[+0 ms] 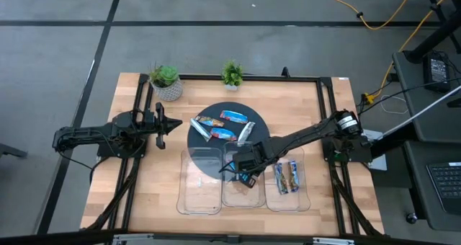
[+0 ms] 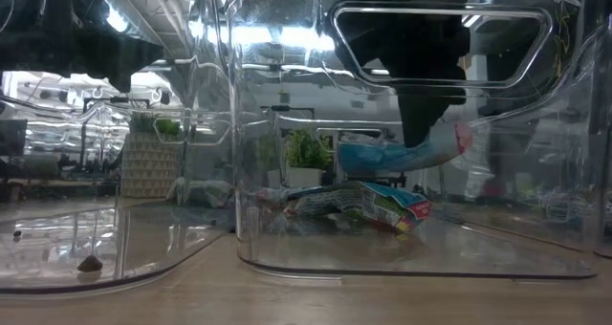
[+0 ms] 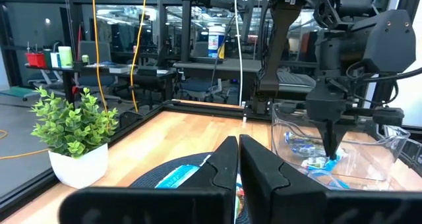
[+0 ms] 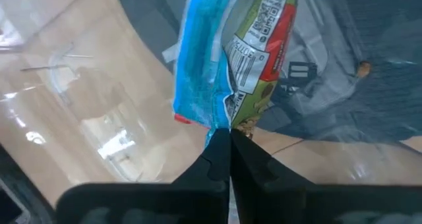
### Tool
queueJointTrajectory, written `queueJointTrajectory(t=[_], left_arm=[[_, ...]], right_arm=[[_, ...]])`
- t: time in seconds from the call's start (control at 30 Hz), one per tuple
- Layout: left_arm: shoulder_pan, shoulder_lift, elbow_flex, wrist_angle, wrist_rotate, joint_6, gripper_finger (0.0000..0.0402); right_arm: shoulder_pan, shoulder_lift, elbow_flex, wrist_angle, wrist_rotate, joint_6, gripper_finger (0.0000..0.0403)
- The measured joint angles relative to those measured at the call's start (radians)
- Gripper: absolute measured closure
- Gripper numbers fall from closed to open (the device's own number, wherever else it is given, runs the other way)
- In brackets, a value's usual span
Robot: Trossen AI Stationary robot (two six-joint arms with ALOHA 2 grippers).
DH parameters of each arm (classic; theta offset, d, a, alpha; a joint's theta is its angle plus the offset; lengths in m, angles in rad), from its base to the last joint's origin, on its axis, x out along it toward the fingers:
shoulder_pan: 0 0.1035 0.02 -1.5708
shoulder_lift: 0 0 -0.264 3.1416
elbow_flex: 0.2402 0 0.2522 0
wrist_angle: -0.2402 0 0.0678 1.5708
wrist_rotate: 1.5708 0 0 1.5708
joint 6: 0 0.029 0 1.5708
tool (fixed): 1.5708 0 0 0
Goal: Pick and place Granola Bars by type
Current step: Put the red granola bar into the middle transparent bin
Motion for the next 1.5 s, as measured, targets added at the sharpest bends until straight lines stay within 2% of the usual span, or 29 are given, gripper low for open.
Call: queueJointTrajectory(t=[0.17, 0.43, 0.63, 0.93, 1.2, 1.3, 1.5], left_arm=[[0.0, 0.0, 0.0, 0.0, 0.0, 0.0, 0.0389], [0.0, 0.0, 0.0, 0.0, 0.0, 0.0, 0.0393], [0.0, 0.0, 0.0, 0.0, 0.0, 0.0, 0.039], [0.0, 0.0, 0.0, 0.0, 0.0, 0.0, 0.0393], [0.0, 0.0, 0.0, 0.0, 0.0, 0.0, 0.0389], [0.0, 0.0, 0.0, 0.0, 0.0, 0.0, 0.0391], [0.0, 0.0, 0.0, 0.0, 0.0, 0.0, 0.0392]], right_arm=[[-0.002, 0.0, 0.0, 0.0, 0.0, 0.004, 0.0381], [-0.001, 0.0, 0.056, -0.01, 0.018, -0.005, 0.0319], [-0.004, 0.0, 0.149, -0.113, 0.064, -0.026, 0.0289], [-0.004, 0.0, 0.293, -0.35, 0.166, -0.063, 0.0286], [-0.02, -0.006, 0.422, -0.579, 0.169, -0.238, 0.0286], [-0.058, -0.049, 0.436, -0.647, 0.191, -0.261, 0.0286], [-0.164, -0.23, 0.429, -0.643, 0.314, -0.363, 0.0286]])
